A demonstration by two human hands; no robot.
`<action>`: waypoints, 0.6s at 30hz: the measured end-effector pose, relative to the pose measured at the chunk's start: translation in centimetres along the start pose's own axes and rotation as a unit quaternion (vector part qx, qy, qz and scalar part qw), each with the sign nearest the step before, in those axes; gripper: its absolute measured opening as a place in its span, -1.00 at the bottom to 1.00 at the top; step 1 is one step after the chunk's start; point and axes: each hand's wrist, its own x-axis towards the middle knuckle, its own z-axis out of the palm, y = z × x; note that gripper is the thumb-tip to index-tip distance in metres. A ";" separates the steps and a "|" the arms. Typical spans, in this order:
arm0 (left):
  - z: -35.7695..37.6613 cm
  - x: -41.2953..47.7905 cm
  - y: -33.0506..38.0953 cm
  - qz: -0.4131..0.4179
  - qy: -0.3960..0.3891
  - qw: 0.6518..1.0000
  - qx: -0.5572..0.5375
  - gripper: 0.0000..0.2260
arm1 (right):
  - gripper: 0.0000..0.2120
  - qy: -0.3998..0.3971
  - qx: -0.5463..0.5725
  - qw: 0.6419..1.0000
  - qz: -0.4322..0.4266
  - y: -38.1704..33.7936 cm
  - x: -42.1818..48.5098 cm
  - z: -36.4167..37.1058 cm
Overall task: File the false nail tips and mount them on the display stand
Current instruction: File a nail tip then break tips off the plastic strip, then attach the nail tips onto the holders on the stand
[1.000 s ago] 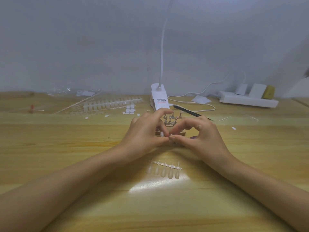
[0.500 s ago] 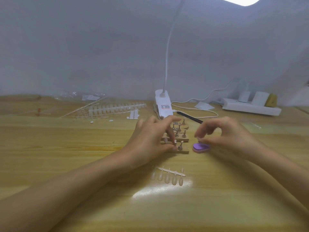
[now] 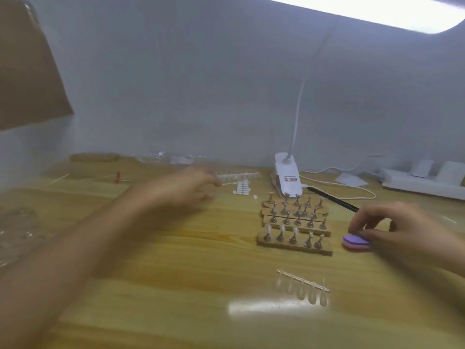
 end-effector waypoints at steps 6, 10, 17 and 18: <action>4.1 1.0 -0.2 0.037 0.064 0.996 0.055 -0.52 | -0.62 -0.046 0.027 0.998 0.044 0.9 0.7 -0.1; 4.2 2.3 0.1 0.053 0.055 0.994 0.074 -0.55 | -0.67 -0.007 0.059 0.998 0.015 0.1 1.2 -0.3; 5.6 1.9 -0.1 0.063 0.130 0.988 0.056 -0.67 | -0.86 -0.004 0.020 0.983 -0.181 -7.6 8.6 0.8; 5.8 1.7 -0.2 0.064 0.139 0.987 0.058 -0.69 | -0.86 -0.030 -0.004 0.979 -0.201 -8.7 10.3 1.5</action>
